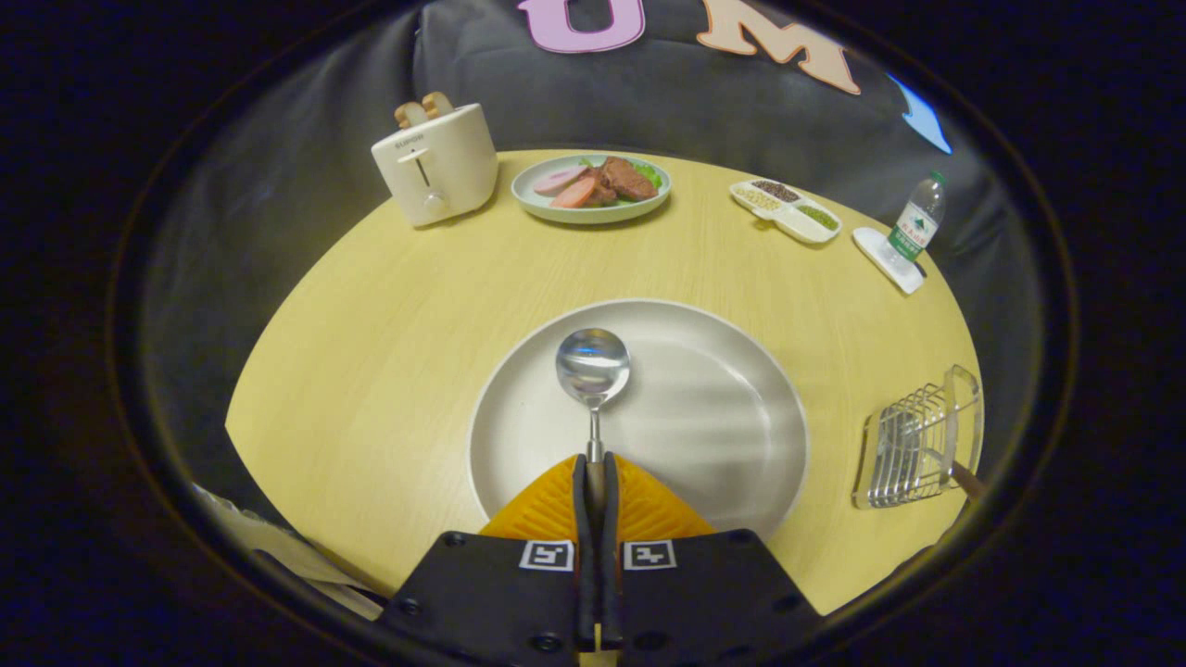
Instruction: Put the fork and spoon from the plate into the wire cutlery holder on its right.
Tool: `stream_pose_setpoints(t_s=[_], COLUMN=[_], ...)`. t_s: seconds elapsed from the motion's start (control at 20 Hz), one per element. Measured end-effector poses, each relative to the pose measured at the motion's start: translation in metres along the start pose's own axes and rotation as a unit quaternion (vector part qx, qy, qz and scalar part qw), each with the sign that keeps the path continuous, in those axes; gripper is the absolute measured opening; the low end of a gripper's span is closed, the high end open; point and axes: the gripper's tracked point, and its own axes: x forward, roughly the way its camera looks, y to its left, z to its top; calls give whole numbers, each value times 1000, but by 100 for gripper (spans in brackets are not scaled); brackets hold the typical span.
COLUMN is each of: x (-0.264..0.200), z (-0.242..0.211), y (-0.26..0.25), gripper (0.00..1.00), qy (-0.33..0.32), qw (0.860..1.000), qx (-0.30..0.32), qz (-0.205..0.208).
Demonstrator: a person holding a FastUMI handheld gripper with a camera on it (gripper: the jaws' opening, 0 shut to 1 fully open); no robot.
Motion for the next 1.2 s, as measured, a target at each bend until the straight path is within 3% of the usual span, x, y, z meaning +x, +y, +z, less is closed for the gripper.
stream_pose_setpoints(t_s=[0.6,1.2], x=[-59,-111], z=[37,39], y=[-56,-125], gripper=[6,6], qy=[-33,-21], qw=[999,998], qx=[33,56], qz=[-10,-23])
